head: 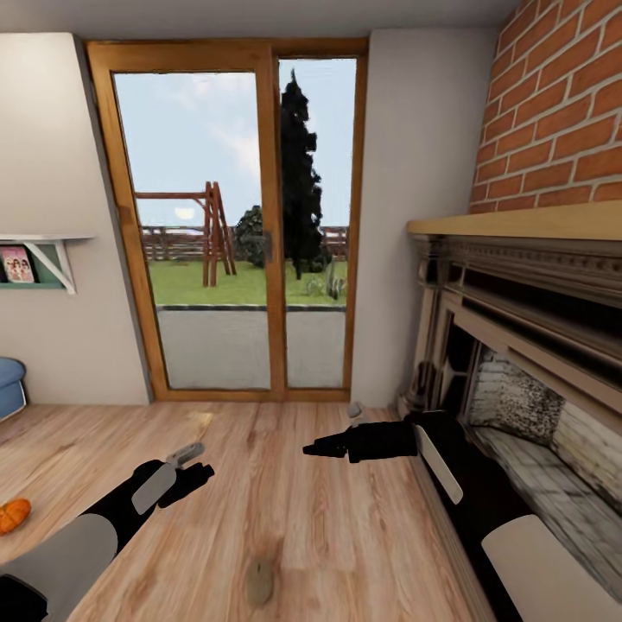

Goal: Place each of the two pumpkins and all three candles from the living room inside a cabinet in the living room (use any cabinet), then make sure every cabinet is closed, and position the cauldron so it is next to a table in the living room.

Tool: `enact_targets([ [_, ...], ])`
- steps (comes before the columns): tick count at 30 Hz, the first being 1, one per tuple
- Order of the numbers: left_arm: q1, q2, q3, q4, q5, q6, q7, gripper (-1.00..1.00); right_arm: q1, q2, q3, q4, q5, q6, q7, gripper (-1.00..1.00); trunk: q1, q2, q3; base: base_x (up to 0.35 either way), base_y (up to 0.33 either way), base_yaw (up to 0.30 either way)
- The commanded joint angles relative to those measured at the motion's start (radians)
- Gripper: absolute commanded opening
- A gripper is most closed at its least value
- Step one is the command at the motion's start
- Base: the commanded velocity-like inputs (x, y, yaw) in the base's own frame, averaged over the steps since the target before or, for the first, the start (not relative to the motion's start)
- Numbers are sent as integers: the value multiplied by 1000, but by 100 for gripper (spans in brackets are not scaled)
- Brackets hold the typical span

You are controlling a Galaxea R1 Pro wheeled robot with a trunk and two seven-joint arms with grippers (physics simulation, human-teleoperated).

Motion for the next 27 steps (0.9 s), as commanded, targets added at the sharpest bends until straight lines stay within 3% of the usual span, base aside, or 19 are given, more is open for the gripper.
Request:
enact_targets([
  [1, -1, 1, -7, -3, 10, 1, 9, 100, -1, -1, 2, 0, -4, 5, -1, 100, 1, -1, -1, 336, 0, 0],
  [19, -1, 1, -7, -3, 10, 1, 9, 100, -1, -1, 2, 0, -4, 5, -1, 100, 1, -1, -1, 291, -120, 0],
  [27, -1, 1, -7, -3, 10, 1, 9, 100, -1, 0, 2, 0, -4, 5, -1, 100, 1, -1, -1, 307, -16, 0],
])
